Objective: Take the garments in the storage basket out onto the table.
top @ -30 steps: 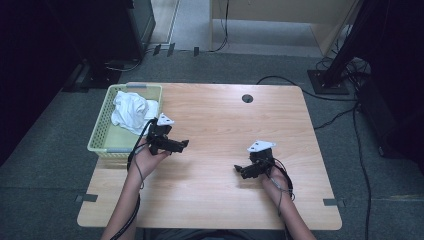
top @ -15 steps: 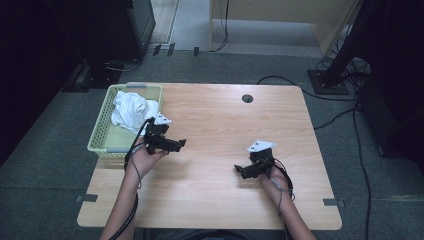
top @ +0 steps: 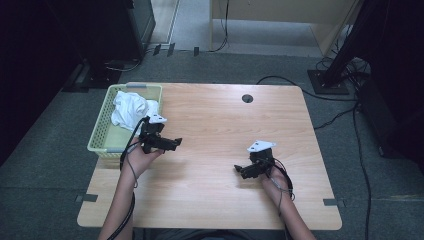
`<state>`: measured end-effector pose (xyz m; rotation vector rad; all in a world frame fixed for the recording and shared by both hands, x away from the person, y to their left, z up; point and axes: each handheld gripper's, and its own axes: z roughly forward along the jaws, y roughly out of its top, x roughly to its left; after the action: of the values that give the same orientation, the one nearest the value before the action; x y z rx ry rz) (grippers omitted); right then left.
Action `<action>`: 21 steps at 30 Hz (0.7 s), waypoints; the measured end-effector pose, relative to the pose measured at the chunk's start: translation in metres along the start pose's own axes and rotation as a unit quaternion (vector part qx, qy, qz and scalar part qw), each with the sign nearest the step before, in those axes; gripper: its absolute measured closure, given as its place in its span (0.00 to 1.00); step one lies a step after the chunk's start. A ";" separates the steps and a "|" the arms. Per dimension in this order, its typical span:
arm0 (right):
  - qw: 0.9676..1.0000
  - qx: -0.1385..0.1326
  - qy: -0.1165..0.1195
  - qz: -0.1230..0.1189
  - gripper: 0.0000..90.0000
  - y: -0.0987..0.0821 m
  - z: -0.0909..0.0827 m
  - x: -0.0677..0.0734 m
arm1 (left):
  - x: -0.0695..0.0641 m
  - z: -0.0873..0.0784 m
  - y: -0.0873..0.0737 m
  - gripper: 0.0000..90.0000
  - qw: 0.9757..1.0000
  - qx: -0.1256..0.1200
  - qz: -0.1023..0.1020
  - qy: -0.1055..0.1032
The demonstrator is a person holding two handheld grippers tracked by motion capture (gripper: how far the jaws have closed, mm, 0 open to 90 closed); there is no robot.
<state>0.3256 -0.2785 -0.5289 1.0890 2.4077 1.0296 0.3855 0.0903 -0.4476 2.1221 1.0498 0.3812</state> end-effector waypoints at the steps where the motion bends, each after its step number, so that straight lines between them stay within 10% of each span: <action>1: 1.000 0.000 0.000 -0.001 0.00 0.000 0.000 0.000 | 0.001 -0.001 0.000 0.04 1.000 0.000 0.000 -0.001; 21: 1.000 0.000 0.000 -0.001 0.00 0.000 0.000 0.000 | 0.009 -0.012 0.000 0.05 1.000 -0.014 -0.008 0.005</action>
<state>0.3257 -0.2785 -0.5290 1.0872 2.4077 1.0300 0.3846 0.1031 -0.4396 2.0875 1.0600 0.3979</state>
